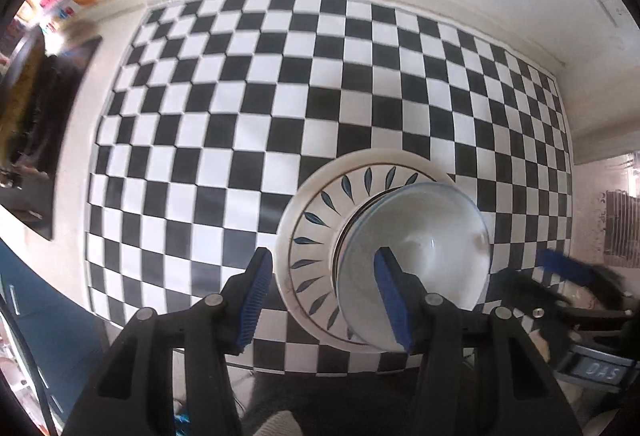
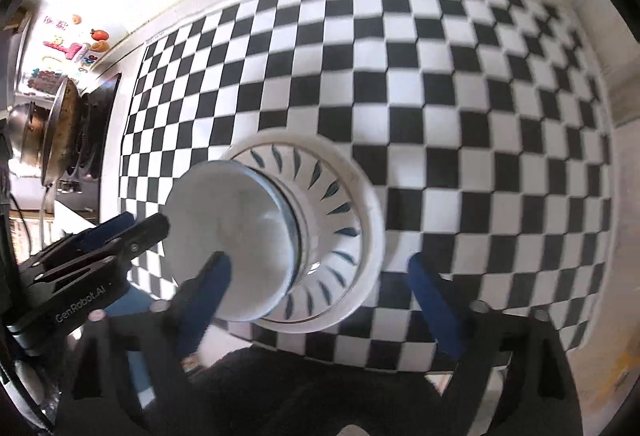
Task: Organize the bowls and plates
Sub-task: 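Open both grippers to release the bowls and raise them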
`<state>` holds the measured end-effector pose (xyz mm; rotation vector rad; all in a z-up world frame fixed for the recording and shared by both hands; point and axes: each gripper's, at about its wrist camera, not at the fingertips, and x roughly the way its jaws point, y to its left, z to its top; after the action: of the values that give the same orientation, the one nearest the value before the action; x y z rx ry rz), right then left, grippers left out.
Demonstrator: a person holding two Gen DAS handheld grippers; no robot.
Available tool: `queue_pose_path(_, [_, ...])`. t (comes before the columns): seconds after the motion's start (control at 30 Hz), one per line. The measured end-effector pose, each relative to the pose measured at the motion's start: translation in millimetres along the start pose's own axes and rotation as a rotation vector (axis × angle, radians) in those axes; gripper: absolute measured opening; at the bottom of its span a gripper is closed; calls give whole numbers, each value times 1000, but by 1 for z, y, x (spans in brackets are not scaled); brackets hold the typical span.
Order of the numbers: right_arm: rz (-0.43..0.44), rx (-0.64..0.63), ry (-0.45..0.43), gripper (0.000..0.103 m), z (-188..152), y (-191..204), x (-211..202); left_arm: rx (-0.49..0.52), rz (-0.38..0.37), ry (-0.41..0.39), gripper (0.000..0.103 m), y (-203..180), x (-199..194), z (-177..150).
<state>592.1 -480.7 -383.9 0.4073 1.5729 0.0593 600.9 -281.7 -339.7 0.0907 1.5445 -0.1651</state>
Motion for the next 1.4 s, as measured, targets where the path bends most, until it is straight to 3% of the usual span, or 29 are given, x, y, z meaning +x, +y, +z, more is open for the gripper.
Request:
queue_pose_path(0.07, [-29,-12,-36,95,-2,0,-11,0,4,-32,59,-3,-8,-4])
queue_pose_path(0.13, [-63,-25,-77,97,-4,1,-21,-18,5,-73,82,-4,-16,-8])
queue_pose_path(0.23, [-92,-69,-135,102,-8,3,-38,-56,23,-132,83,-4,-30,-13])
queue_pose_path(0.3, [-96,-100,-162,102,-11,7,-48,-81,27,-154,96,-4,-36,-16])
queue_pose_path(0.5, [-121,-154,-263,103,-26,25,-86,-81,59,-249,96,-10,-65,-30])
queue_pose_path(0.7, [-141,-105,-385,103,-61,40,-125,-21,61,-375,97,-14,-107,-55])
queue_pose_path(1.03, [-201,23,-613,103,-162,85,-186,89,0,-561,99,12,-178,-114])
queue_pose_path(1.2, [-245,59,-687,103,-210,108,-209,121,-30,-624,103,26,-205,-147])
queue_pose_path(1.4, [-275,74,-730,103,-259,124,-232,136,-3,-679,103,37,-234,-184])
